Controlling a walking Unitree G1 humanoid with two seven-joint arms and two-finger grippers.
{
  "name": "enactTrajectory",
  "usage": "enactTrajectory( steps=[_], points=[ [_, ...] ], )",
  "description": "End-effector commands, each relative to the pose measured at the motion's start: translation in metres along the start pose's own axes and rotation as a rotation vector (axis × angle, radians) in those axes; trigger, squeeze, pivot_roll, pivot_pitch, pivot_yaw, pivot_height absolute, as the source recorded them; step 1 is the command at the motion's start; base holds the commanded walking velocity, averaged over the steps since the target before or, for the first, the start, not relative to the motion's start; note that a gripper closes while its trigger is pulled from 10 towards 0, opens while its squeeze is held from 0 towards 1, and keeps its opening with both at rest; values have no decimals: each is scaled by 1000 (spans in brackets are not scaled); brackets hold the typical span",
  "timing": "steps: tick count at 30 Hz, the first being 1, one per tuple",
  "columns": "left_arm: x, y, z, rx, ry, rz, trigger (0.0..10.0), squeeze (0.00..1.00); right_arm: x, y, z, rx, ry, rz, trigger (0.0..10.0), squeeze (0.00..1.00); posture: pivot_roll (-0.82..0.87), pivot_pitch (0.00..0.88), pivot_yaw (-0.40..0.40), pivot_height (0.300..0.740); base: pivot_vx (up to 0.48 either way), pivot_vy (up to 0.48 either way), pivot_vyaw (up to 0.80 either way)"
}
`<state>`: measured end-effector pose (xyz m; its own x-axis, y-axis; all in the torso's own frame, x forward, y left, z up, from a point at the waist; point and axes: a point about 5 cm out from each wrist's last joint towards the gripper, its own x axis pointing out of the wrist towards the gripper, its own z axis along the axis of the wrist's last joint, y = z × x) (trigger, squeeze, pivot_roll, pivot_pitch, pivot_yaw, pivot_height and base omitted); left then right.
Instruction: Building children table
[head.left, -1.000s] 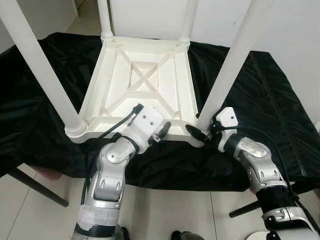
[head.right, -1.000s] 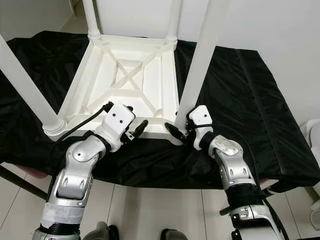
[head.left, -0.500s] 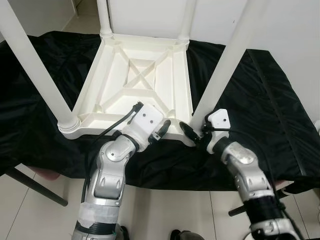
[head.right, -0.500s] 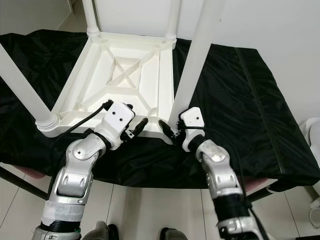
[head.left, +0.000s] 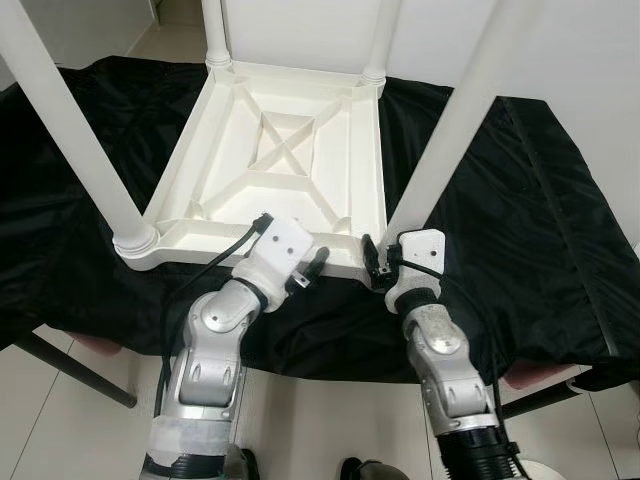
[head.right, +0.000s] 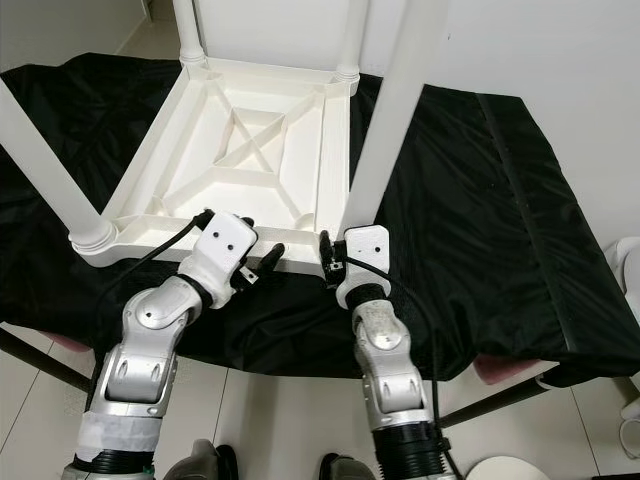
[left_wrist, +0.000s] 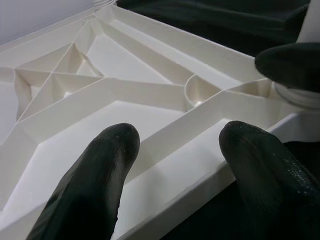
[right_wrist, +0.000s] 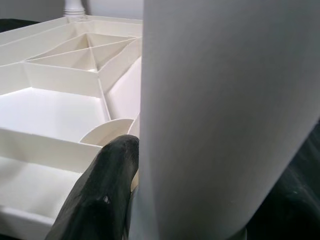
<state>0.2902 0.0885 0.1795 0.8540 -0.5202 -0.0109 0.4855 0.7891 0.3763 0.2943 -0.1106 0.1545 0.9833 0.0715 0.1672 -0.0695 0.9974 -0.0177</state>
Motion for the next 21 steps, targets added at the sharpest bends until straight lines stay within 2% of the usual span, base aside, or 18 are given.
enactTrajectory(
  steps=[1, 10, 14, 15, 16, 17, 21],
  points=[
    [-3, 7, -2, -9, 3, 185, 10000, 0, 0, -9, 11, 47, -48, -72, 10000, 0, -90, 135, -23, 740, 0, 0, 0],
    [-8, 8, -5, -17, 18, 199, 10000, 0, -1, -15, 6, 46, -19, -123, 10000, 0, -80, 139, -22, 740, 0, 0, 0],
    [-9, 8, -6, -18, 24, 201, 10000, 0, 3, -23, 4, 42, -11, -166, 10000, 0, -83, 134, -19, 740, 0, 0, 0],
    [-9, 8, -7, -18, 24, 201, 10000, 0, 5, -25, 4, 48, -9, -169, 10000, 710, -83, 134, -19, 740, 0, 0, 0],
    [-9, 8, -7, -18, 24, 201, 10000, 0, 5, -25, 4, 48, -9, -169, 10000, 710, -83, 134, -19, 740, 0, 0, 0],
    [-8, 8, -6, -17, 22, 200, 10000, 0, 5, -22, 7, 66, -27, -130, 10000, 1000, -88, 131, -15, 740, 0, 0, 0],
    [-7, 9, -5, -14, 19, 197, 10000, 0, 7, -17, 9, 68, -37, -67, 10000, 1000, -90, 130, -16, 740, 0, 0, 0]
  ],
)
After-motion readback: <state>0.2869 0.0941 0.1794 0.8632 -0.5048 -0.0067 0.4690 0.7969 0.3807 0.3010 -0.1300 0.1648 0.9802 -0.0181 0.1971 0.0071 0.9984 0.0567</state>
